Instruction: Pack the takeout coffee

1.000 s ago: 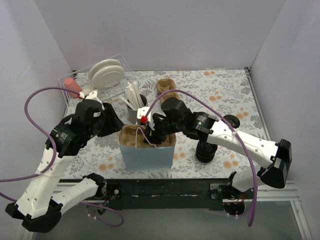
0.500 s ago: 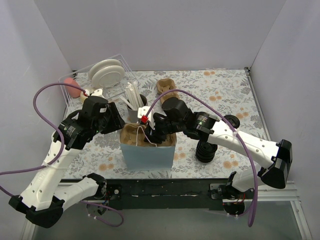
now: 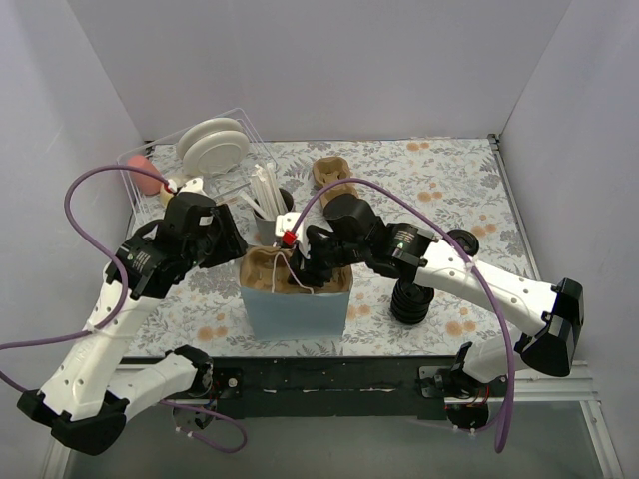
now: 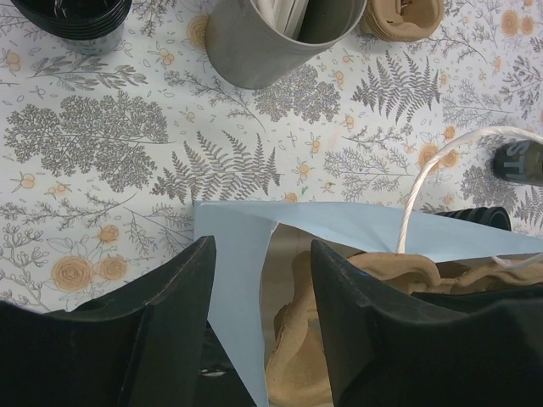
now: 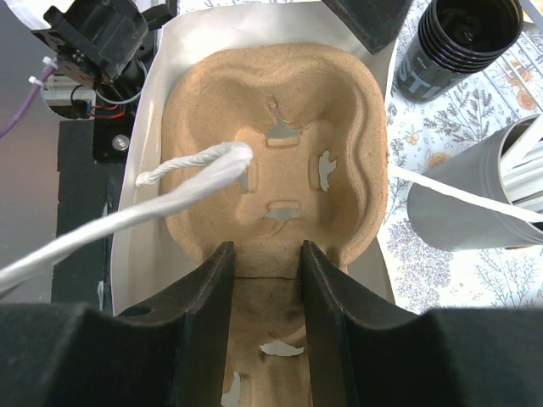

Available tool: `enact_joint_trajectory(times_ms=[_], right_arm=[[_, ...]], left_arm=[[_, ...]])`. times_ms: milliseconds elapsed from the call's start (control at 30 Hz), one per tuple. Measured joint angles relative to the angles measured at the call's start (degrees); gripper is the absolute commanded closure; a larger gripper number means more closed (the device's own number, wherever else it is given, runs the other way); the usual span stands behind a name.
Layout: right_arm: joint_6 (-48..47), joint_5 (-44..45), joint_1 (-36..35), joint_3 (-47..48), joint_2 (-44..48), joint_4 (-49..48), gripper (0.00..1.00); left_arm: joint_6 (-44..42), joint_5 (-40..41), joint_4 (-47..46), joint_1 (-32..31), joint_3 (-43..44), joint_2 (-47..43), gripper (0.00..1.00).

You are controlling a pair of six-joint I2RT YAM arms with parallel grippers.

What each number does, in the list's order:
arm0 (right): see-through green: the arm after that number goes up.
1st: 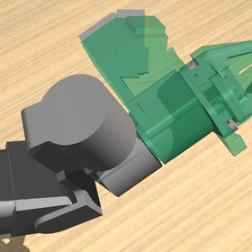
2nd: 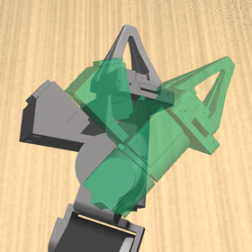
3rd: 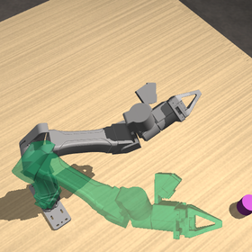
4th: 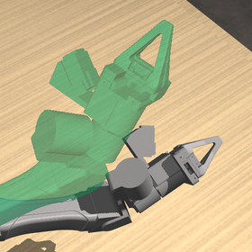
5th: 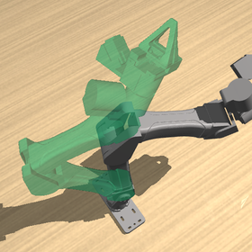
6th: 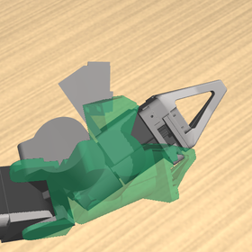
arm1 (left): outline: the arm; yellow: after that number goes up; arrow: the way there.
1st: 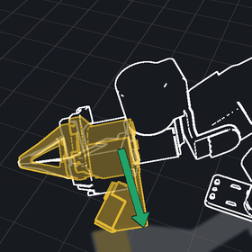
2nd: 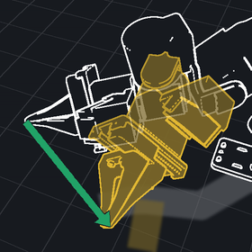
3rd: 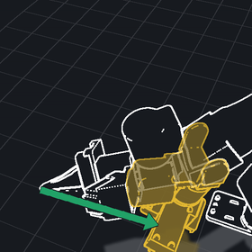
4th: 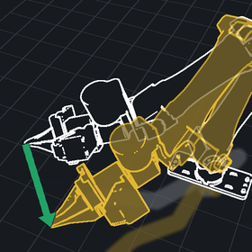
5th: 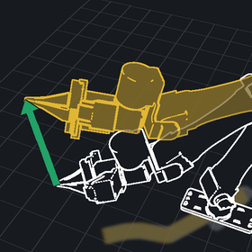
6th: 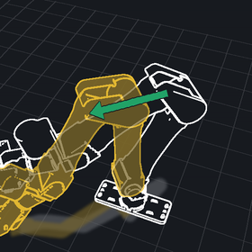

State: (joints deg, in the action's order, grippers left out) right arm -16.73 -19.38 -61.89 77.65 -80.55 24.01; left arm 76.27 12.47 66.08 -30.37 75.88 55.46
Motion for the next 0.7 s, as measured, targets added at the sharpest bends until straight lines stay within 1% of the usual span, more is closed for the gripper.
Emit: enact_joint_trajectory(times_ms=[133, 467, 667, 700], right_arm=[[0.0, -2.1, 0.2, 0.0, 0.0, 0.2, 0.82], [-0.7, -7.1, 0.4, 0.0, 0.0, 2.1, 0.81], [-0.5, -7.9, 0.4, 0.2, -0.5, 2.9, 0.81], [-0.3, -7.7, 0.4, 0.2, -0.6, 2.9, 0.81]], left_arm=[[0.0, -0.2, -1.9, 0.0, -1.2, 0.1, 0.50], [0.1, -1.0, -5.4, 0.0, -2.8, 1.0, 0.50], [0.3, -1.0, -6.2, 0.0, -3.3, 0.9, 0.50], [0.3, -1.0, -6.2, 0.0, -3.3, 0.9, 0.48]])
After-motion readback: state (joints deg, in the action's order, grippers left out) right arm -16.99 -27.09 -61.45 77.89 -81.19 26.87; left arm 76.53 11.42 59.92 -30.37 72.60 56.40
